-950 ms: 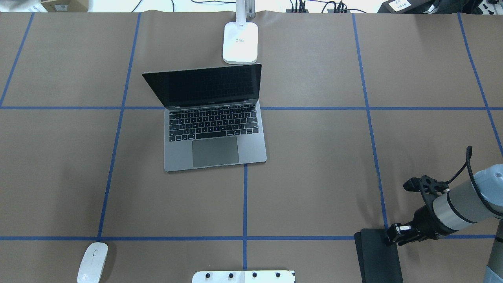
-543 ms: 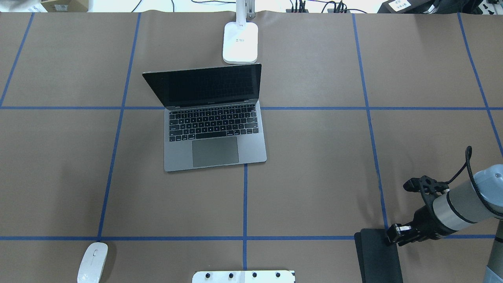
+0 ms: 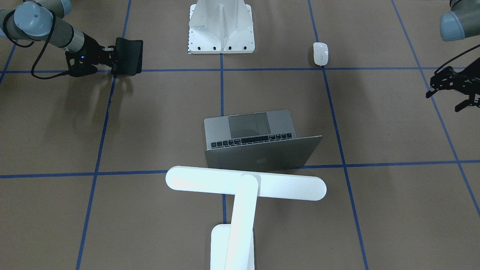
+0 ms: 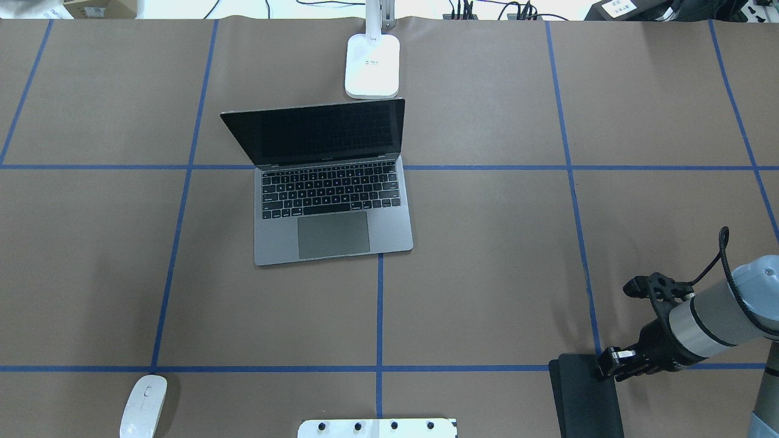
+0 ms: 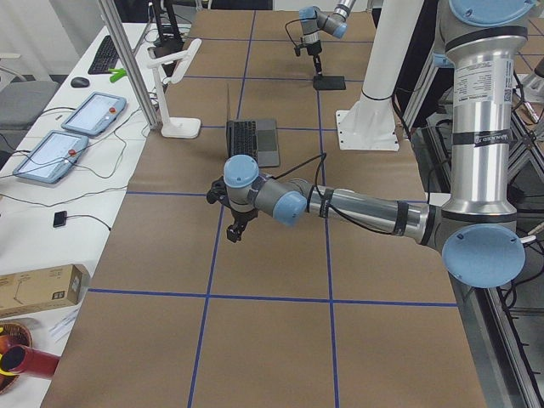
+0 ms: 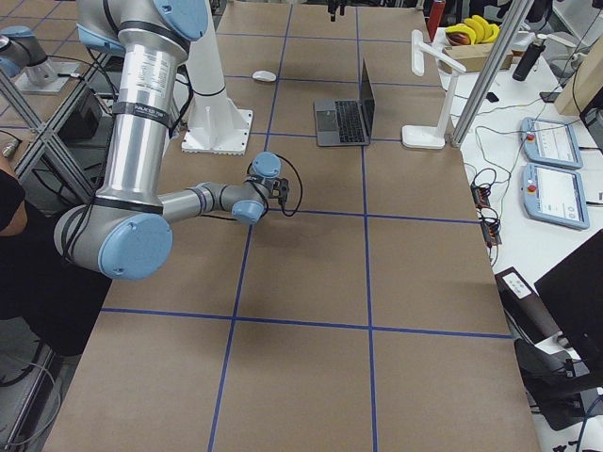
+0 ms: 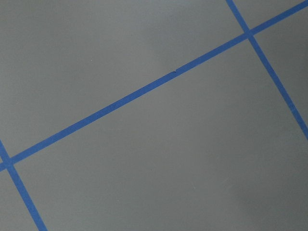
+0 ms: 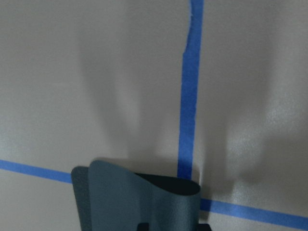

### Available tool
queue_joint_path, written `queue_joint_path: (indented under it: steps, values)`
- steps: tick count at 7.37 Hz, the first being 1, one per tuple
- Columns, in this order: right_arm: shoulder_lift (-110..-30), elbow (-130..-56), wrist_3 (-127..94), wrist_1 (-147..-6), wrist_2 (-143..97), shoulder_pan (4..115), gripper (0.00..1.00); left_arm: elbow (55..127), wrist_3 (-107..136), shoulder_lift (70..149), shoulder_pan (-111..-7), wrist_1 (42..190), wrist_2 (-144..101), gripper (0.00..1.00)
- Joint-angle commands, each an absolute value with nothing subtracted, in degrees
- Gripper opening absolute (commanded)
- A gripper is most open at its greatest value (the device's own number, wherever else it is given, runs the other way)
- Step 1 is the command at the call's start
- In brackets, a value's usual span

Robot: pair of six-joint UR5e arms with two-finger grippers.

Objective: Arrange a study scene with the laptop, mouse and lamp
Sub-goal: 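Close the right gripper on the edge of the black pad, then lift the black pad with the right gripper and carry it farther away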

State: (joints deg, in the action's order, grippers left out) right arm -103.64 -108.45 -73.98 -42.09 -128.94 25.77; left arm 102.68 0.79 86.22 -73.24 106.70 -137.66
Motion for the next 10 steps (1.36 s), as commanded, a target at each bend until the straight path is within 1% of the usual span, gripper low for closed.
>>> queue_joint_path:
  steps: [1, 3, 4, 7, 10]
  values:
    - [-103.71, -108.54, -73.92, -42.19, -128.93, 25.75, 0.24, 102.74, 0.79, 86.22, -73.21, 106.70, -137.72, 1.00]
    - [-103.62, -108.81, -73.92, -42.19, -131.03, 27.32, 0.15, 102.83, 0.70, 86.22, -73.21, 106.70, -137.72, 1.00]
    - [-103.62, -108.81, -74.00, -42.19, -130.87, 27.25, 0.13, 102.83, 0.70, 86.22, -73.30, 106.79, -137.72, 1.00]
    - [-103.62, -109.42, -74.00, -42.19, -130.43, 29.08, 0.12, 103.09, 0.88, 86.22, -73.30, 106.79, -137.72, 1.00]
    - [-103.01, -112.84, -73.92, -42.19, -132.18, 38.81, 0.12, 103.36, 0.97, 86.22, -73.56, 106.79, -137.81, 1.00]
